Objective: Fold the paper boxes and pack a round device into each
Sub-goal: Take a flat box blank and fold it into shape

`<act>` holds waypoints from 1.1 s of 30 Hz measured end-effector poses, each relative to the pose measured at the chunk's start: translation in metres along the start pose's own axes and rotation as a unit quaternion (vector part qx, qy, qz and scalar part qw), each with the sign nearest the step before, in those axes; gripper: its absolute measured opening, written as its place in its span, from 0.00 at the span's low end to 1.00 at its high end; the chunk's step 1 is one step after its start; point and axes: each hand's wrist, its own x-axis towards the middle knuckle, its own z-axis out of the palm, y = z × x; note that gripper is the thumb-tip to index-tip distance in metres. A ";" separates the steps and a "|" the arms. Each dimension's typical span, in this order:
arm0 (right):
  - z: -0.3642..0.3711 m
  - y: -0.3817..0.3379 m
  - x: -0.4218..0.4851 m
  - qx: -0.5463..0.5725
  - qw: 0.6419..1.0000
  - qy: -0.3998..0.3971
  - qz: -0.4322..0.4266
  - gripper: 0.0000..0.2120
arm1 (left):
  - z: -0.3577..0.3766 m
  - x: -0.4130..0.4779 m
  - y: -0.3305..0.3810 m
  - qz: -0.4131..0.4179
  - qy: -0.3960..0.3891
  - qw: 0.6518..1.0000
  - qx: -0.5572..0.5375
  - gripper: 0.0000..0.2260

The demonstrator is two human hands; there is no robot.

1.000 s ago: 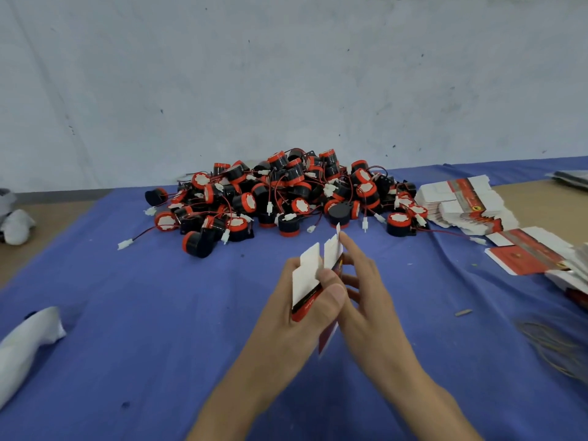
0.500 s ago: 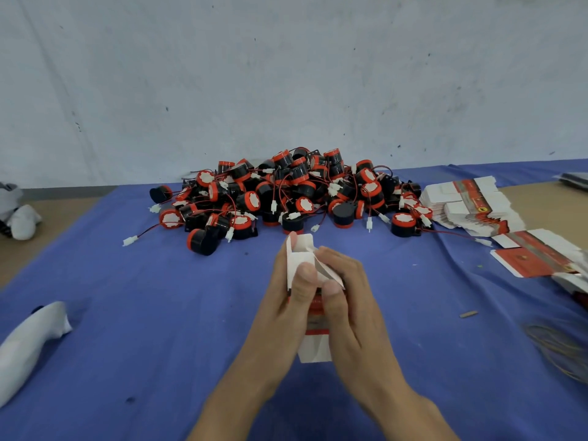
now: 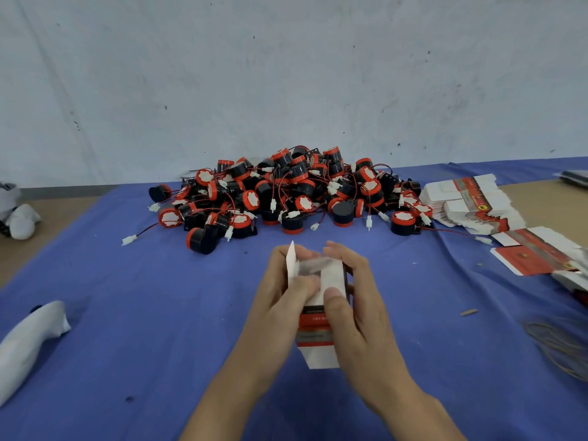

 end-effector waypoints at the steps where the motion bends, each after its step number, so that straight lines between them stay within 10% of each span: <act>1: 0.001 0.001 -0.001 -0.017 1.000 -0.011 -0.005 0.19 | 0.000 0.000 -0.001 0.003 0.005 1.000 0.007 0.08; 7: -0.001 -0.001 0.004 -0.073 0.997 -0.010 -0.015 0.16 | 0.003 0.000 -0.004 0.016 0.019 1.000 0.012 0.07; 12: -0.011 0.002 0.007 -0.111 0.992 0.048 -0.040 0.17 | -0.004 0.010 -0.006 -0.060 -0.009 0.993 -0.101 0.34; 33: -0.015 0.004 0.005 -0.219 0.964 0.002 -0.153 0.32 | 0.001 0.009 -0.013 -0.147 -0.039 0.984 -0.091 0.11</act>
